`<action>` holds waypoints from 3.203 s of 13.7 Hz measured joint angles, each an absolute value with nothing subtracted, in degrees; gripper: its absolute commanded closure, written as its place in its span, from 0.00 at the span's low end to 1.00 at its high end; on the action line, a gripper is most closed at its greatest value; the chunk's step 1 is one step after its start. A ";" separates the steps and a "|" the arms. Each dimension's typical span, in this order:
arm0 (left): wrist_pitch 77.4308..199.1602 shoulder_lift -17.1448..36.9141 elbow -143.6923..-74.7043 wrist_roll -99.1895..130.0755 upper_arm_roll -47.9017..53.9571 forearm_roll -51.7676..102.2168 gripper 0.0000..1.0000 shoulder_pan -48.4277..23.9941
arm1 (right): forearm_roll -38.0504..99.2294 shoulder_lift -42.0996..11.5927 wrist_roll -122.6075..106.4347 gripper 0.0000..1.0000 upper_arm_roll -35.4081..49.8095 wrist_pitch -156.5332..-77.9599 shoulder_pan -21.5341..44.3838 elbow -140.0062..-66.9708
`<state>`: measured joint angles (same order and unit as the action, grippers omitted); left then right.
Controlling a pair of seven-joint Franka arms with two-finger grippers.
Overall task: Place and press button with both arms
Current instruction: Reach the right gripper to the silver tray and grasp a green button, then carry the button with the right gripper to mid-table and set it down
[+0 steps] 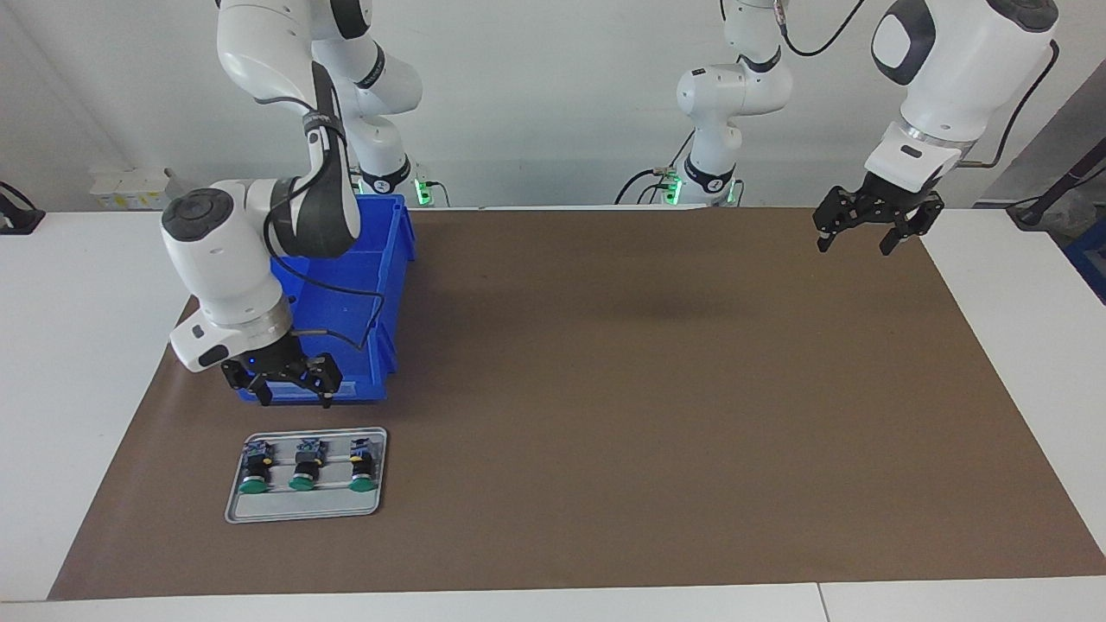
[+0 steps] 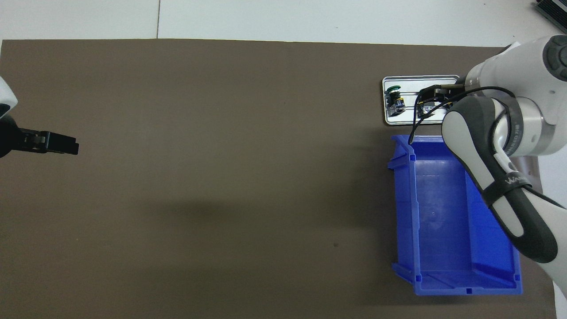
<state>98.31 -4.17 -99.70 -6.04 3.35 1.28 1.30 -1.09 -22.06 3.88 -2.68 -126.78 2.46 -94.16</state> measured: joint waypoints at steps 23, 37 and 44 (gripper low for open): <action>98.31 -4.17 -99.70 -6.04 3.35 1.28 0.00 1.30 | -0.21 -24.85 8.76 1.00 -2.65 -131.23 3.91 -94.49; 98.31 -4.17 -99.70 -6.04 3.35 1.28 0.00 1.30 | -0.44 -20.21 101.92 1.00 -2.52 -125.99 34.96 -94.26; 98.31 -4.17 -99.70 -6.04 3.35 1.28 0.00 1.30 | -1.62 -27.85 121.95 1.00 -2.54 -122.58 42.78 -86.60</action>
<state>98.31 -4.17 -99.70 -6.04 3.35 1.28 1.30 -1.62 -27.85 121.95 -2.54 -122.58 42.78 -86.60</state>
